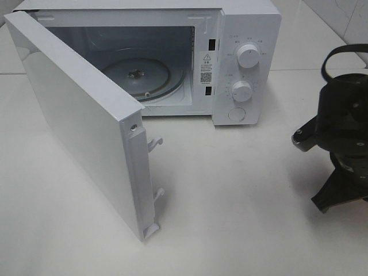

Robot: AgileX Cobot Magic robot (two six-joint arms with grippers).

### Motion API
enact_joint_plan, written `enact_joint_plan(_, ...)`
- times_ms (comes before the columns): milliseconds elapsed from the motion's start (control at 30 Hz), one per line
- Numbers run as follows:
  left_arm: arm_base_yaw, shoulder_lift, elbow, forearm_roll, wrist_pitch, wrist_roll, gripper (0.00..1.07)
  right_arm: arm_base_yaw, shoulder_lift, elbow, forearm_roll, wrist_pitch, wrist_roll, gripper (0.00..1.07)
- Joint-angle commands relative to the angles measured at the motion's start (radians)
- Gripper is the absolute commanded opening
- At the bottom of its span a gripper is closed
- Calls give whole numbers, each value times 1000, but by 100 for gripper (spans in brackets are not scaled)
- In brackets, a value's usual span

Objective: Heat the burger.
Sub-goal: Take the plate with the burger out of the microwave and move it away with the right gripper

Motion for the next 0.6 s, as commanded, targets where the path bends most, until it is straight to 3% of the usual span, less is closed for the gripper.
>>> enact_joint_plan(33,5,-5,3,-5,-6,0,100,-2,39,-11,-52,56,23,2)
enact_joint_plan(400,5,-5,3,-5,-6,0,100,-2,200,-13,-52,3,112,7)
enact_joint_plan(533,5,-5,3,-5,-6,0,100,-2,220,-13,-51,-35,120,21)
enact_joint_plan(567,5,-5,3,-5,-6,0,100,-2,217,-13,-49,-45,119,31)
enact_joint_plan(600,5,-5,3,-5,-6,0,100,-2,217,-13,-49,-45,119,31)
